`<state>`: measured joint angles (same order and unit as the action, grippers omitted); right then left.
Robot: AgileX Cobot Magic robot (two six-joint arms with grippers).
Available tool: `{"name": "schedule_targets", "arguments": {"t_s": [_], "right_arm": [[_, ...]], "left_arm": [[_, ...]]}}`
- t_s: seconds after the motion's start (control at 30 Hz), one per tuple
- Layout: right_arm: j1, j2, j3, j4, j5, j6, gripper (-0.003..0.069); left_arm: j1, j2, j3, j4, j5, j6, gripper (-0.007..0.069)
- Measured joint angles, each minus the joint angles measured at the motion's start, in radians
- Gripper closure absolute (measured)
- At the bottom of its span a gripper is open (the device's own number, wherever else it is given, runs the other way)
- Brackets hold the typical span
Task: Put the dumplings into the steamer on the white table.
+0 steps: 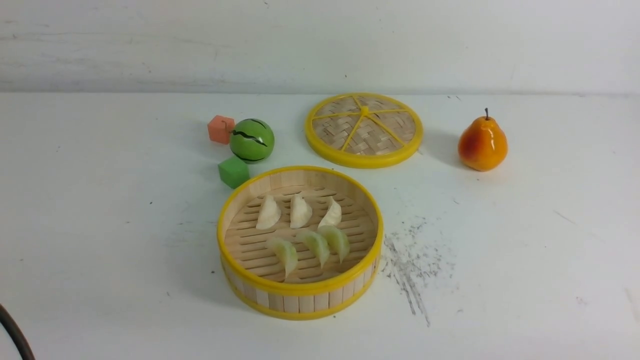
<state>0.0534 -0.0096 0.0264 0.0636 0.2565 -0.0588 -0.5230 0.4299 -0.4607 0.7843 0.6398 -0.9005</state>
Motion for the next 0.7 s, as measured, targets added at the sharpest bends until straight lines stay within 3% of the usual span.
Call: {"name": "schedule_targets", "arguments": {"t_s": [0.2, 0.7], "right_arm": [[-0.002, 0.0, -0.004, 0.005, 0.1, 0.0, 0.0657], [-0.002, 0.0, -0.007, 0.007, 0.117, 0.0, 0.0645]], "left_arm": [[0.0, 0.0, 0.0, 0.0, 0.0, 0.0, 0.0431], [0.0, 0.0, 0.0, 0.0, 0.0, 0.0, 0.0422]]}}
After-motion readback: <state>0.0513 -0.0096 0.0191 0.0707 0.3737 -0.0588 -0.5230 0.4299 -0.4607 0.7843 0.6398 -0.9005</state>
